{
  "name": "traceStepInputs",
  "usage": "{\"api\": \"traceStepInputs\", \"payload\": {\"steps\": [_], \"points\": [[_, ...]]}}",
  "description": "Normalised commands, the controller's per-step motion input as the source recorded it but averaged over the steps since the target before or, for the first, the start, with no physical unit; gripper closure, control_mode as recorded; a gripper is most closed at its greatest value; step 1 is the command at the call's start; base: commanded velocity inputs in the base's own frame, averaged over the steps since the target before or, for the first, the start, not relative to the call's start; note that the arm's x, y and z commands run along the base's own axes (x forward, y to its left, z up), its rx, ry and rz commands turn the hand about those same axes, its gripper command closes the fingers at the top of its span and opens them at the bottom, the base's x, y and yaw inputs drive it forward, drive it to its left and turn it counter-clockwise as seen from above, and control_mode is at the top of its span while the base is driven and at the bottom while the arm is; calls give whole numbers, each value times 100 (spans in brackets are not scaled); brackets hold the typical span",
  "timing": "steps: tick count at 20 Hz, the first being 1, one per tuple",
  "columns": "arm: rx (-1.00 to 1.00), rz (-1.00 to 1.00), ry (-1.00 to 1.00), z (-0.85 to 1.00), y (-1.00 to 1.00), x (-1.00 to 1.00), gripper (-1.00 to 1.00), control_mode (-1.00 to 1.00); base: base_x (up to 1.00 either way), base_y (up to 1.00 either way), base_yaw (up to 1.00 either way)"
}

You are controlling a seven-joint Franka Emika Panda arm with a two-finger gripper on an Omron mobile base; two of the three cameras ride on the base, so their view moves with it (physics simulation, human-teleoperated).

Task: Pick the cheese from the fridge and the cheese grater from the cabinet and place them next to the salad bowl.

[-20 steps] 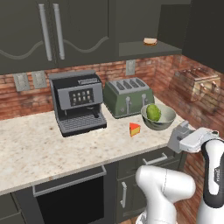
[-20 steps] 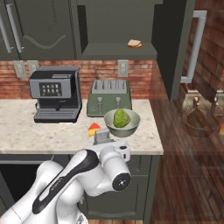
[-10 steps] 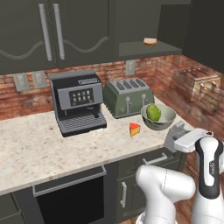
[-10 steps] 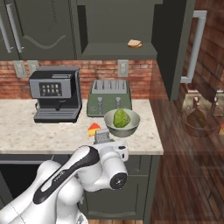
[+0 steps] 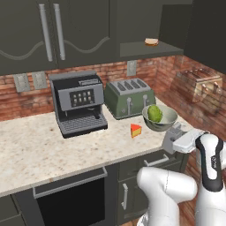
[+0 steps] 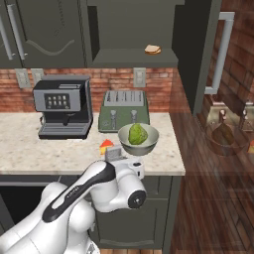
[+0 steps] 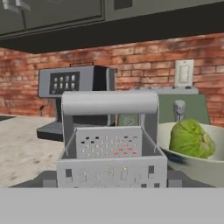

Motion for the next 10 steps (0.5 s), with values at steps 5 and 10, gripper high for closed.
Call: {"api": "traceStepInputs", "payload": {"steps": [5,10], "points": [[0,3,0,-27,33,9,100,-100,0,0,0],[0,0,0,-19,37,15,100,-100,0,0,0]]}}
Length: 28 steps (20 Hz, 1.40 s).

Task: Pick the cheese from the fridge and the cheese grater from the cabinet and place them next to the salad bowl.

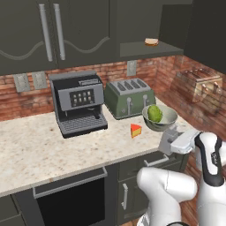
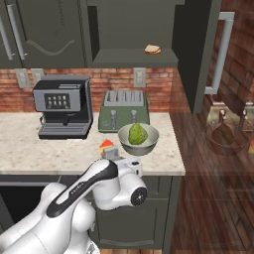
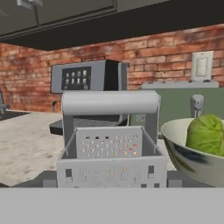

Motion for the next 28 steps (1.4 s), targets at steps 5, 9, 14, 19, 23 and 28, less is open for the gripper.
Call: {"api": "traceStepInputs", "payload": {"steps": [5,9,14,19,23,28], "points": [[0,0,0,-18,53,17,100,-100,0,0,0],[0,0,0,-27,56,23,100,-100,0,0,0],[0,-5,0,-43,55,21,100,-100,0,0,0],[0,-8,0,-35,57,23,100,-100,0,0,0],[0,-11,-5,-29,54,30,100,-100,0,0,0],[0,-15,-2,-42,58,21,100,-100,0,0,0]]}}
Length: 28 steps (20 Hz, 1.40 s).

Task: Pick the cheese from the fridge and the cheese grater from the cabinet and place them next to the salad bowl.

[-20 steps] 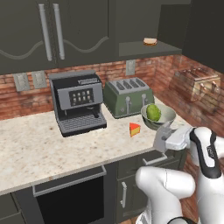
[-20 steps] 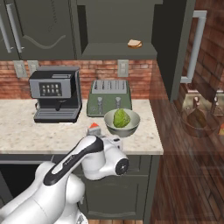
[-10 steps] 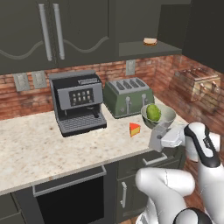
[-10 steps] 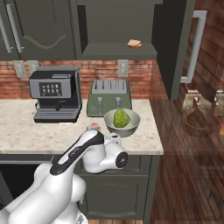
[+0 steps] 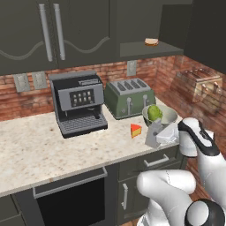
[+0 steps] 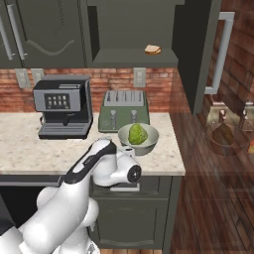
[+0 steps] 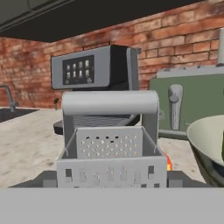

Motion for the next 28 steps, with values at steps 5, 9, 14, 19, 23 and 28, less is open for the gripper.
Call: {"api": "traceStepInputs", "payload": {"steps": [5,9,14,19,23,28], "points": [[0,-20,0,-61,49,1,100,-100,0,0,0],[0,-27,0,-65,50,0,100,-100,0,0,0],[0,-29,-12,-58,63,-1,100,-100,0,0,0],[0,-28,-12,-66,88,-23,100,-100,0,0,0],[0,-24,-5,-76,100,-57,100,-100,0,0,0],[0,-20,0,-47,100,-41,100,-100,0,0,0]]}}
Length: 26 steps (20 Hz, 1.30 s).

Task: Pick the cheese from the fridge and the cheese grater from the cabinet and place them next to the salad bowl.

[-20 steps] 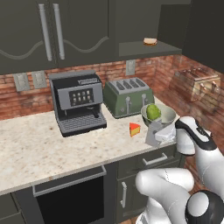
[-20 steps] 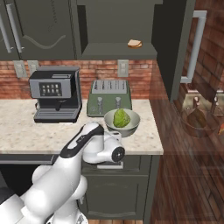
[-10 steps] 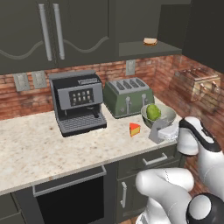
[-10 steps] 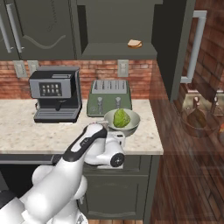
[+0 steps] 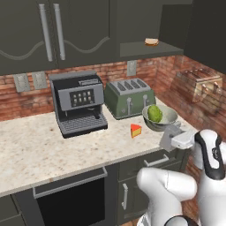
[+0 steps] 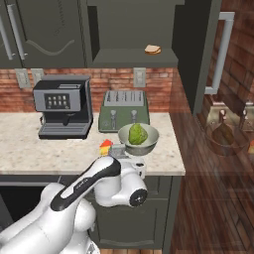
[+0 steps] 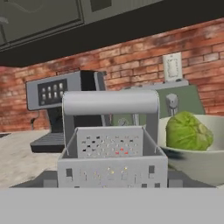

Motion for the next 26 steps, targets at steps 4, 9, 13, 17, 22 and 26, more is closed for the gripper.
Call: {"api": "traceStepInputs", "payload": {"steps": [4,9,13,17,22,26], "points": [[-3,-16,0,-14,100,-6,100,-100,0,0,0],[-4,-21,0,-1,100,0,100,-100,0,0,0],[0,-43,0,-20,90,-3,100,-100,0,0,0],[-2,-55,0,-31,94,-1,100,-100,0,0,0],[-3,-61,0,-27,84,0,100,-100,0,0,0],[-3,-63,0,-48,84,0,100,-100,0,0,0]]}}
